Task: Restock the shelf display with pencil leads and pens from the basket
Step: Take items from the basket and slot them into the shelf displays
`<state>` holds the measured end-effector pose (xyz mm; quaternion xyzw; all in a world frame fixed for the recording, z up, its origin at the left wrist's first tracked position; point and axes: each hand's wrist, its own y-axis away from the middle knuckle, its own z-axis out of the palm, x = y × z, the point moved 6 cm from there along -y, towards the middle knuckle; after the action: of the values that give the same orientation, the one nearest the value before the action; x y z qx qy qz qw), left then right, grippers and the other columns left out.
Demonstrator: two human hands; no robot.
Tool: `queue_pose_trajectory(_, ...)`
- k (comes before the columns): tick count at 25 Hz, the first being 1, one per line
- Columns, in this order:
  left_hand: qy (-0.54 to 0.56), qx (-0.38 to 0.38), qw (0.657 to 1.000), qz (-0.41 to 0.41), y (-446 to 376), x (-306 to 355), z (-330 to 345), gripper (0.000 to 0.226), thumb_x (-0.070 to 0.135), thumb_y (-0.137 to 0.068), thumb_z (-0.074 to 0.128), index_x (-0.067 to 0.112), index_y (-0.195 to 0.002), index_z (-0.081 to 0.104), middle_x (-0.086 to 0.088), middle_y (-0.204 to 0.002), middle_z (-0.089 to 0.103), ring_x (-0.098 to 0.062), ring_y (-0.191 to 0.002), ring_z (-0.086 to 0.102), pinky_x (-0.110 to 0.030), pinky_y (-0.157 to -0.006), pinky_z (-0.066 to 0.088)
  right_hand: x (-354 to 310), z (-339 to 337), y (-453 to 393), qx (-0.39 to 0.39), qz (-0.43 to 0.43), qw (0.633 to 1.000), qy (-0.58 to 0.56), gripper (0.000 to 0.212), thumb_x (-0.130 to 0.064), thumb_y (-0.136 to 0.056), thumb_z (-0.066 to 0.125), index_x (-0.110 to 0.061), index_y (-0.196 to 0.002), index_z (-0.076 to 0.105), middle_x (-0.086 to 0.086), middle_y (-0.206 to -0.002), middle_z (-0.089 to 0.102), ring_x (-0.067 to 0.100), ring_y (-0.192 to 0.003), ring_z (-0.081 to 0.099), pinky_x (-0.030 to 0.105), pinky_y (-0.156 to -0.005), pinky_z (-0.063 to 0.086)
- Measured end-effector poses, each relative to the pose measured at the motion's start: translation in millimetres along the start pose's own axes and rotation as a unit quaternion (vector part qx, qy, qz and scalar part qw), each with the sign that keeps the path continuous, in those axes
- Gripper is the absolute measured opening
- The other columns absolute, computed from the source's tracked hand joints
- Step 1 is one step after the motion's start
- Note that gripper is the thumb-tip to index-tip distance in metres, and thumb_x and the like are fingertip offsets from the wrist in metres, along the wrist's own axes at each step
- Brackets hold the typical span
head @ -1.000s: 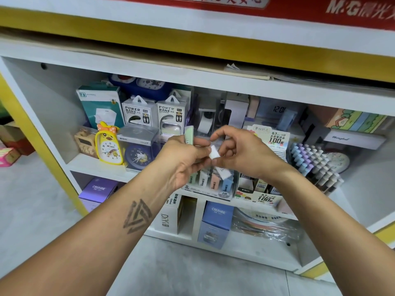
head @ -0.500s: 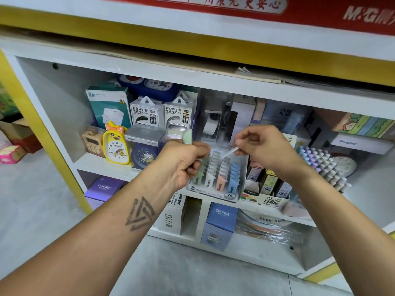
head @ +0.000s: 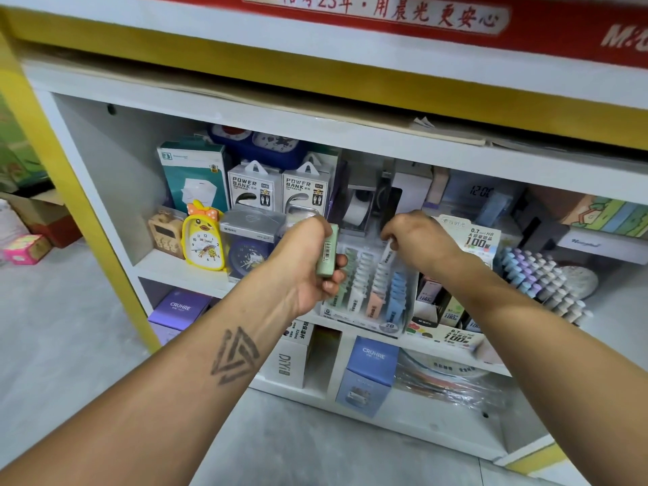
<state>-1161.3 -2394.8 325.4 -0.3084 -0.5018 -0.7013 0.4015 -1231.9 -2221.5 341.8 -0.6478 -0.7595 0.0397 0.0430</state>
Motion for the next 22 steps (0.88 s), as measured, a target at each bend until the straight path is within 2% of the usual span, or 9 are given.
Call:
queue_pose_trajectory(3, -0.025, 0.009, 1.000, 0.002, -1, -3, -1, 0.013, 0.013, -0.092, 0.040, 0.014, -0.085, 0.051, -0.005, -0.058, 0.052, -0.016, -0.041, 0.041, -0.018, -0.040, 0.029, -1, 6, 4, -0.014, 0.000, 1.000, -0.008, 0.024, -0.003, -0.090, 0.062, -0.017, -0.109, 0.066, 0.013, -0.108, 0.063, 0.031, -0.095, 0.063, 0.030, -0.073, 0.043)
queue_pose_trajectory(6, -0.054, 0.011, 0.998, 0.003, -1, -5, 0, 0.015, 0.014, -0.100, 0.044, 0.011, -0.091, 0.056, -0.006, -0.063, 0.059, -0.016, -0.045, 0.050, -0.019, -0.040, 0.037, -4, 8, 6, -0.025, -0.012, 0.999, -0.027, 0.014, -0.009, -0.092, 0.064, -0.017, -0.104, 0.067, 0.011, -0.105, 0.065, 0.030, -0.092, 0.063, 0.035, -0.081, 0.054)
queue_pose_trajectory(11, -0.022, -0.005, 1.000, 0.002, 0, -6, 2, 0.021, 0.000, -0.099, 0.044, 0.000, -0.113, 0.060, -0.017, -0.085, 0.066, -0.024, -0.068, 0.065, -0.030, -0.054, 0.058, -7, 17, 7, -0.046, -0.038, 0.998, -0.019, 0.020, -0.009, -0.094, 0.061, -0.014, -0.112, 0.068, 0.012, -0.113, 0.065, 0.030, -0.100, 0.064, 0.039, -0.089, 0.054)
queue_pose_trajectory(15, -0.004, -0.023, 1.000, 0.007, -1, -7, 6, 0.028, -0.011, -0.097, 0.041, -0.010, -0.119, 0.056, -0.023, -0.094, 0.064, -0.030, -0.079, 0.066, -0.038, -0.064, 0.061, -9, 19, 11, -0.050, -0.044, 0.997, 0.045, 0.032, -0.012, -0.096, 0.058, -0.019, -0.126, 0.065, 0.010, -0.125, 0.064, 0.030, -0.110, 0.062, 0.039, -0.094, 0.052)
queue_pose_trajectory(16, -0.008, -0.025, 1.000, 0.011, -1, -7, 7, 0.027, -0.012, -0.096, 0.041, -0.010, -0.119, 0.056, -0.023, -0.092, 0.065, -0.030, -0.079, 0.067, -0.038, -0.063, 0.060, -9, 9, 11, -0.018, -0.030, 0.999, 0.001, 0.029, -0.014, -0.097, 0.057, -0.020, -0.123, 0.068, 0.008, -0.122, 0.067, 0.027, -0.108, 0.064, 0.036, -0.093, 0.053)
queue_pose_trajectory(18, -0.019, -0.017, 0.999, 0.023, -2, -6, 8, 0.026, -0.012, -0.095, 0.044, -0.009, -0.118, 0.058, -0.022, -0.087, 0.066, -0.030, -0.076, 0.068, -0.037, -0.061, 0.061, -2, -13, 15, 0.024, 0.035, 0.973, -0.228, 0.018, -0.019, -0.099, 0.058, -0.019, -0.108, 0.074, 0.003, -0.101, 0.076, 0.017, -0.085, 0.070, 0.030, -0.074, 0.057)
queue_pose_trajectory(20, -0.029, 0.004, 0.999, 0.039, -4, -5, 9, 0.025, -0.013, -0.093, 0.049, -0.007, -0.115, 0.059, -0.023, -0.086, 0.068, -0.030, -0.073, 0.069, -0.036, -0.056, 0.061, -4, -29, 26, 0.004, 0.072, 0.877, -0.475, 0.019, -0.028, -0.098, 0.061, -0.015, -0.095, 0.075, 0.003, -0.076, 0.075, 0.012, -0.057, 0.063, 0.022, -0.050, 0.048)
queue_pose_trajectory(21, -0.033, 0.014, 0.998, 0.047, -4, -5, 9, 0.023, -0.013, -0.092, 0.052, -0.006, -0.113, 0.059, -0.024, -0.088, 0.069, -0.029, -0.072, 0.070, -0.034, -0.054, 0.061, -8, -34, 30, -0.009, 0.066, 0.855, -0.515, 0.024, -0.033, -0.097, 0.062, -0.013, -0.091, 0.075, 0.004, -0.071, 0.074, 0.012, -0.051, 0.060, 0.021, -0.046, 0.044)
queue_pose_trajectory(22, -0.039, 0.022, 0.997, 0.059, -4, -5, 10, 0.021, -0.013, -0.090, 0.055, -0.005, -0.109, 0.061, -0.024, -0.091, 0.069, -0.029, -0.072, 0.070, -0.033, -0.054, 0.060, -12, -38, 34, -0.021, 0.060, 0.857, -0.511, 0.030, -0.039, -0.096, 0.064, -0.012, -0.088, 0.075, 0.006, -0.067, 0.072, 0.012, -0.048, 0.058, 0.021, -0.043, 0.042)
